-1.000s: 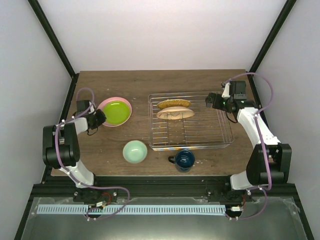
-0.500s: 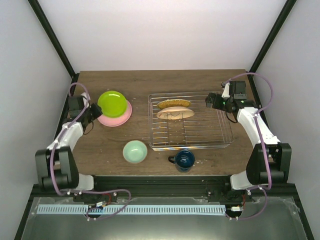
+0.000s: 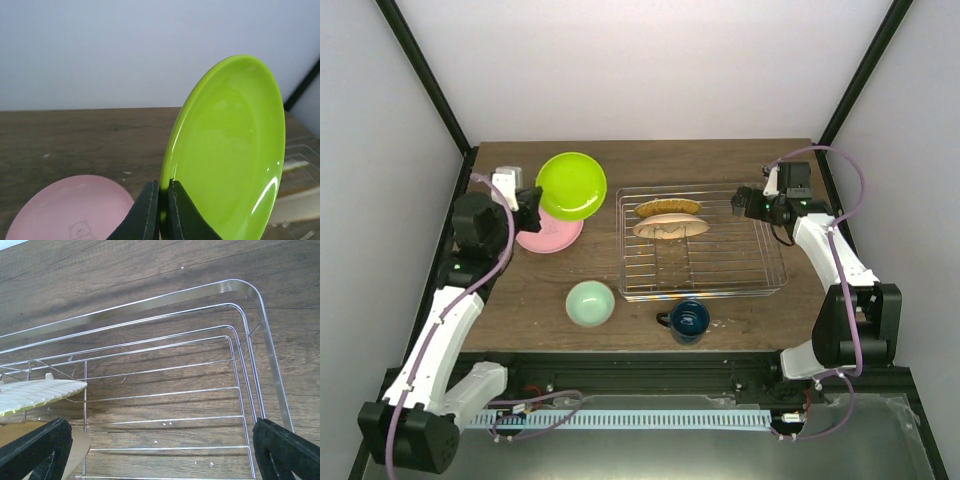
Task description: Load the mixed dishes into the dish rack
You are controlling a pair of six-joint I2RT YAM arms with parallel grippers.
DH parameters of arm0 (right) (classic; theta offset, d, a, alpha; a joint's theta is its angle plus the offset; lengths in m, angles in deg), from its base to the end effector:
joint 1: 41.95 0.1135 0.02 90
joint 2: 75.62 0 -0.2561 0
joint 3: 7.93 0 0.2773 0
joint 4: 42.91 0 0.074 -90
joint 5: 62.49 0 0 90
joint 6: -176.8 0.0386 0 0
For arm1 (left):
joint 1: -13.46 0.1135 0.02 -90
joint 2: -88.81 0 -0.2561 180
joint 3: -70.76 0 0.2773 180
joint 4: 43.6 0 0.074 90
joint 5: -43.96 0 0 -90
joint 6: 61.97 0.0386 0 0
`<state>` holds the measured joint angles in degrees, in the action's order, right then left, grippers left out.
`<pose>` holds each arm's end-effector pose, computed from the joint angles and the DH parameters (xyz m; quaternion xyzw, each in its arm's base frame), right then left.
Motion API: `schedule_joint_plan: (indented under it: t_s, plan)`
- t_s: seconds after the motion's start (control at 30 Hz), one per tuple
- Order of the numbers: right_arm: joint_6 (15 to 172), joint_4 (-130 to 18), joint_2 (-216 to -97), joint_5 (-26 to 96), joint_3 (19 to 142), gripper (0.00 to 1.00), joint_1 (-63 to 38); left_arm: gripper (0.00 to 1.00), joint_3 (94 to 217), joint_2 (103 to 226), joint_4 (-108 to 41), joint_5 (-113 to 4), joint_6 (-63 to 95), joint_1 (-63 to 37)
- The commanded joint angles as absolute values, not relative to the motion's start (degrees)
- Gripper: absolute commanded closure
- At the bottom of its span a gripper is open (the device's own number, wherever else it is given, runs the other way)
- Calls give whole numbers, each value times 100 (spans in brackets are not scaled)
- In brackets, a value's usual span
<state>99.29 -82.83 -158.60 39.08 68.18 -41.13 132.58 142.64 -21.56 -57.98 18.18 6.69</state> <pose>0.3404 0.0126 0.2530 0.0571 0.9240 0.1355 0.3530 0.2492 -0.0376 0.3317 0.0429 0.7854 -0.1696 0.5937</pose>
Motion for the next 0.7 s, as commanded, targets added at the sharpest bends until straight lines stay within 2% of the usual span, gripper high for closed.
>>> schedule_joint_plan:
  t_s: [0.0, 0.13, 0.27, 0.47, 0.67]
  plan:
    - [9880, -8261, -15892, 3771, 6881, 0, -4195, 100, 13440, 14120, -2293, -5769, 2556, 122]
    - [9882, -8273, -15901, 3749, 6882, 0, -4195, 100, 13656, 14278, -2275, -5539, 3100, -499]
    - [9873, -8266, -15903, 3747, 6873, 0, -4195, 100, 14061, 14606, -2239, -4810, 3802, -1420]
    - [9853, -8267, -15927, 3696, 6860, 0, -4195, 100, 14721, 15211, -2238, -2669, 5262, -3123]
    - [9850, -8241, -15950, 3703, 6847, 0, -4195, 100, 14837, 15748, -2646, -1021, 6459, -4274]
